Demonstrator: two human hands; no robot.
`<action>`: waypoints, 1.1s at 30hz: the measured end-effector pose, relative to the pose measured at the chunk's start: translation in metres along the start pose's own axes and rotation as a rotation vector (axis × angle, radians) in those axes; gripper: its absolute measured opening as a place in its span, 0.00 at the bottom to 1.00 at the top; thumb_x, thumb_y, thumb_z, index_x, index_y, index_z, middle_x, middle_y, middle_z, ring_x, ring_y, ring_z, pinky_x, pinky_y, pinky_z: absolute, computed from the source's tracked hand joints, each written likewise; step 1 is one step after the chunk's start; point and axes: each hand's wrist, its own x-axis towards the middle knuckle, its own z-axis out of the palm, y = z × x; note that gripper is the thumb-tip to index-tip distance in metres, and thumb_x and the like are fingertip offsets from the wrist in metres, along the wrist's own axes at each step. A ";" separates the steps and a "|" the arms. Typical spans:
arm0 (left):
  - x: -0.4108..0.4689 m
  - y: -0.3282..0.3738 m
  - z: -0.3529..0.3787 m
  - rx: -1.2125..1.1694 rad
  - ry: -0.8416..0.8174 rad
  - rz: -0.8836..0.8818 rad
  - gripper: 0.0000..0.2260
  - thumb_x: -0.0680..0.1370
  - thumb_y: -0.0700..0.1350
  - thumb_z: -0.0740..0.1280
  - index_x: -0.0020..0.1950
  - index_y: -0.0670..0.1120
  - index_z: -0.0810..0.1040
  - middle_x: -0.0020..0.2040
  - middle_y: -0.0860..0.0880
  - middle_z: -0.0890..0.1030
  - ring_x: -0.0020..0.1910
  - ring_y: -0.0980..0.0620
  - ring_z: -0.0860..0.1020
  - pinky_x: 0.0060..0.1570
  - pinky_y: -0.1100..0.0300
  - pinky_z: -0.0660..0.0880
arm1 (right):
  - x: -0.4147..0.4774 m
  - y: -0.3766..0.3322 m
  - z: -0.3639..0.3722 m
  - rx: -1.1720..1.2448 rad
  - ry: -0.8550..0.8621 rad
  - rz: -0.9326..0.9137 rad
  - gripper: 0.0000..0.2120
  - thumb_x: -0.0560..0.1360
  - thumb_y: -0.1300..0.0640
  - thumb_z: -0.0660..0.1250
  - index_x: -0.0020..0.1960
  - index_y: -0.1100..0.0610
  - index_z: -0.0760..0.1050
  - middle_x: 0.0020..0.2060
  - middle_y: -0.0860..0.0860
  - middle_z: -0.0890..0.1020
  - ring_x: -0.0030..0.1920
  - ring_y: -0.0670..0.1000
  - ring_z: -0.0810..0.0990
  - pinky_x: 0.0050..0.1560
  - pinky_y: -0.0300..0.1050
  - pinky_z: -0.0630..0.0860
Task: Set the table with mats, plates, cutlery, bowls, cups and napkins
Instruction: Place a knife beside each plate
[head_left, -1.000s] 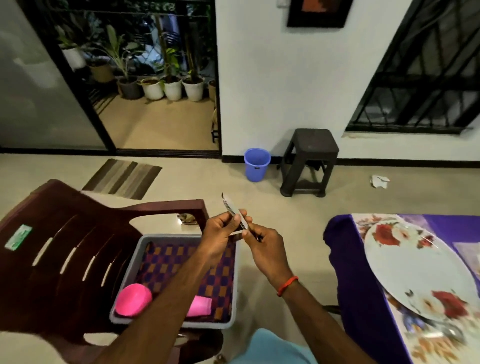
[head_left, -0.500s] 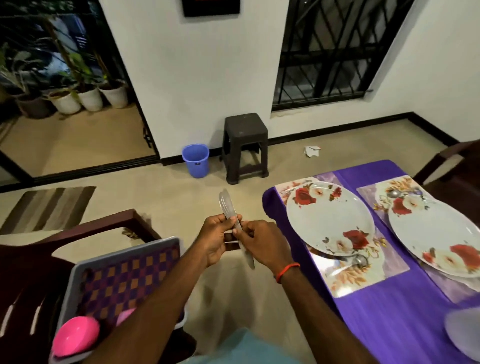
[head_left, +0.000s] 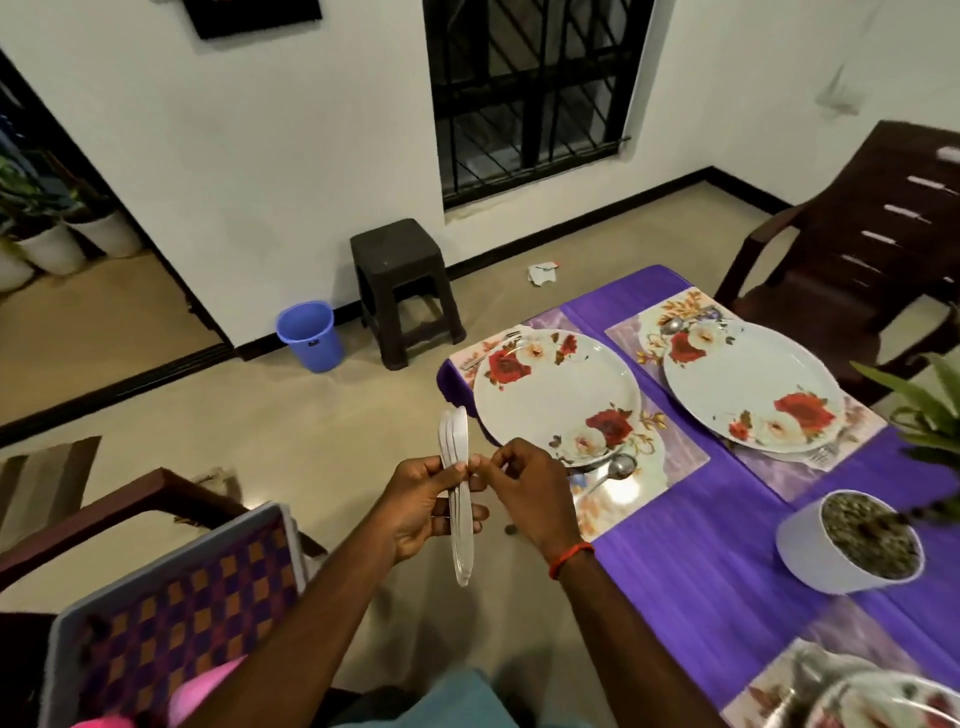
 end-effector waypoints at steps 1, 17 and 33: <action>0.001 -0.001 0.004 0.027 -0.021 -0.002 0.10 0.83 0.42 0.67 0.61 0.38 0.80 0.51 0.38 0.86 0.42 0.34 0.85 0.44 0.41 0.84 | 0.002 0.004 -0.004 0.041 -0.007 0.034 0.14 0.74 0.39 0.72 0.43 0.50 0.79 0.31 0.42 0.82 0.34 0.43 0.80 0.36 0.38 0.76; 0.080 0.023 0.055 0.231 -0.162 -0.056 0.10 0.81 0.43 0.70 0.59 0.39 0.82 0.50 0.41 0.87 0.47 0.37 0.86 0.52 0.39 0.83 | 0.045 0.046 -0.036 0.392 0.270 0.323 0.06 0.81 0.54 0.67 0.48 0.56 0.79 0.39 0.54 0.84 0.37 0.51 0.83 0.40 0.49 0.81; 0.165 0.047 0.073 0.279 -0.422 -0.240 0.10 0.84 0.42 0.65 0.60 0.38 0.81 0.53 0.37 0.84 0.46 0.35 0.86 0.46 0.41 0.84 | 0.046 0.107 -0.035 0.350 0.483 0.643 0.17 0.77 0.63 0.70 0.64 0.53 0.76 0.42 0.55 0.86 0.43 0.57 0.85 0.46 0.56 0.84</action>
